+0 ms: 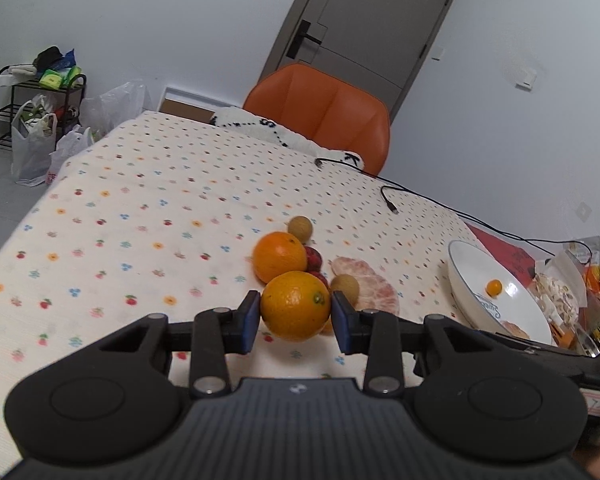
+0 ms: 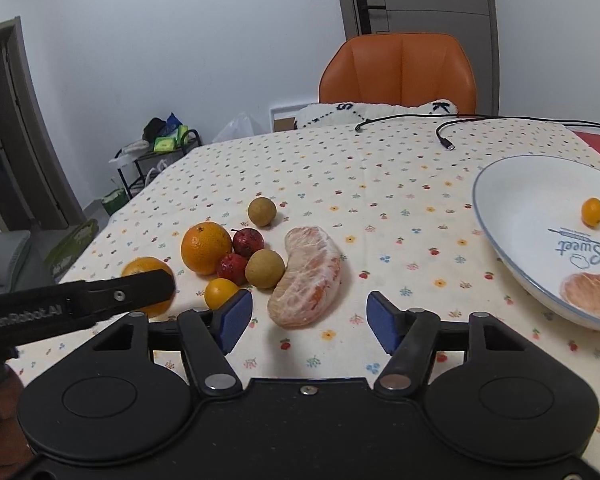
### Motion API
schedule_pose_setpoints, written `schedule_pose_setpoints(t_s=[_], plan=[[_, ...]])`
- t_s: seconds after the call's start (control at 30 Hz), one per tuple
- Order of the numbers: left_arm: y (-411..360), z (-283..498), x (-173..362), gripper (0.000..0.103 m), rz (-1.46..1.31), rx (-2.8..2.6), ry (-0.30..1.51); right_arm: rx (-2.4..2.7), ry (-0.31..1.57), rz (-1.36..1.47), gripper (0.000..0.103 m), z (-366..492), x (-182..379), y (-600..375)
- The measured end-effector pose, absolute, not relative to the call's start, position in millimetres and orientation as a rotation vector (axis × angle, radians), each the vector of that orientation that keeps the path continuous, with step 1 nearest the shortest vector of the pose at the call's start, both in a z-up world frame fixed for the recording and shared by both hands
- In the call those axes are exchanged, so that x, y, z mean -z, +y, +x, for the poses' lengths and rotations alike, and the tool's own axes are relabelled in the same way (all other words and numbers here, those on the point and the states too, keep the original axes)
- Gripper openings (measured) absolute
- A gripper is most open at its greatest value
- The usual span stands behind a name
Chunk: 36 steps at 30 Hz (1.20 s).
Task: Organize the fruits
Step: 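Grasp the large orange with the left gripper while the right gripper approaches the second pomelo segment, then lift the second pomelo segment with the right gripper toward the plate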
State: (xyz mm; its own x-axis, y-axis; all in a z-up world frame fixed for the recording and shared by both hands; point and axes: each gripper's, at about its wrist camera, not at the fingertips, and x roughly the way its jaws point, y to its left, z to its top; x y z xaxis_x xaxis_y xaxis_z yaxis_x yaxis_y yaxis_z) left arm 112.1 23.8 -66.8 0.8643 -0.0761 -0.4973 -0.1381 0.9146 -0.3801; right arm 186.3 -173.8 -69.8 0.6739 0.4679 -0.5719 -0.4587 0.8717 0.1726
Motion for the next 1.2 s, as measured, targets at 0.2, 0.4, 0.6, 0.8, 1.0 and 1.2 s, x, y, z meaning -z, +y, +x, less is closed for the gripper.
schedule_pose_setpoints(t_s=[0.2, 0.4, 0.6, 0.8, 1.0, 1.2], plan=[[35, 110, 68, 0.036, -0.433, -0.051, 0.529, -0.52, 0.658, -0.007, 0.055, 192, 72, -163], [45, 108, 69, 0.036, -0.444, -0.062, 0.525, -0.485, 0.641, -0.071, 0.042, 196, 76, -151], [51, 107, 68, 0.036, -0.452, -0.072, 0.521, -0.466, 0.645, -0.033, 0.036, 196, 75, -161], [46, 109, 69, 0.036, -0.449, -0.062, 0.527, -0.448, 0.64, -0.01, 0.035, 193, 73, -175], [34, 111, 65, 0.036, -0.429, -0.045, 0.528, -0.446, 0.61, 0.025, 0.034, 188, 66, -190], [21, 116, 54, 0.036, -0.404, -0.022, 0.515, -0.441, 0.577, 0.056, 0.033, 186, 58, -203]])
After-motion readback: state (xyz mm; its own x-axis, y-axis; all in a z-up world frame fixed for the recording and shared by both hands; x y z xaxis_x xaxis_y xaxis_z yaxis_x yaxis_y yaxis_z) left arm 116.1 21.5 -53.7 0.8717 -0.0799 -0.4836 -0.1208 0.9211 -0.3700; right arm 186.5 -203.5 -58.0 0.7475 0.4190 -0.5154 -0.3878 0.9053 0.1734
